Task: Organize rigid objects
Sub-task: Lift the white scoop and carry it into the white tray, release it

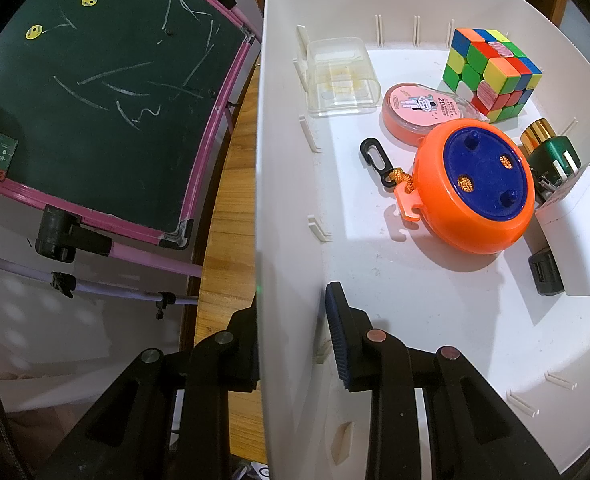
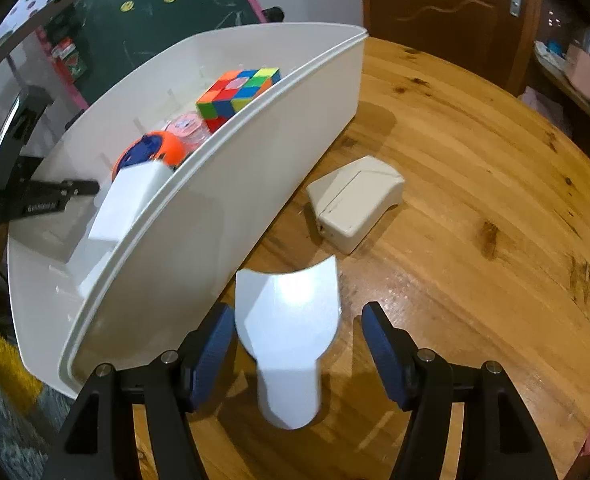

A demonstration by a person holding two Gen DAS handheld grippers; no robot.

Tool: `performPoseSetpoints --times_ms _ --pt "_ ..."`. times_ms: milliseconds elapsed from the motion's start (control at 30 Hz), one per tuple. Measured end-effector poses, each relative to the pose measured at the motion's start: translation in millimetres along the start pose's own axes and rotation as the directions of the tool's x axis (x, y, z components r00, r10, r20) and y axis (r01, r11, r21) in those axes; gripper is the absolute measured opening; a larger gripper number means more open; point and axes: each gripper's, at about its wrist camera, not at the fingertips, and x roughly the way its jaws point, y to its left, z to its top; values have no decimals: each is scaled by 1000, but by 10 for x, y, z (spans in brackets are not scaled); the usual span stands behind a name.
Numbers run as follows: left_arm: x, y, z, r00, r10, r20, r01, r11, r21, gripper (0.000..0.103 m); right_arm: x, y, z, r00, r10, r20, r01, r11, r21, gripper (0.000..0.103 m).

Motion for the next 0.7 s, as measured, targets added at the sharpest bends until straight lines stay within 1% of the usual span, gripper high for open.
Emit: performPoseSetpoints --times_ms 67,167,333,367,400,467,533,700 --pt "0 1 0 1000 0 0 0 1000 -2 32 13 56 -48 1000 -12 -9 12 999 -34 67" --pt "0 -2 1 1000 0 -1 0 1000 -2 32 110 126 -8 999 -38 -16 37 996 -76 67" --pt "2 -5 3 1000 0 -1 0 1000 -1 32 176 188 10 997 -79 -6 78 992 -103 66" --pt "2 -5 3 1000 0 -1 0 1000 -1 32 174 205 7 996 -87 0 86 991 -106 61" --pt "1 -6 3 1000 0 -1 0 1000 -2 32 169 211 12 996 -91 9 91 990 -107 56" --pt "2 -8 5 1000 0 -1 0 1000 -2 32 165 198 15 996 -88 10 89 991 -96 56" --pt "1 -8 5 1000 -1 -1 1 1000 -2 32 149 187 8 994 -107 18 109 990 -91 55" --pt "0 -11 8 1000 -2 0 2 1000 -3 32 -70 175 48 988 -138 74 141 989 -44 55"
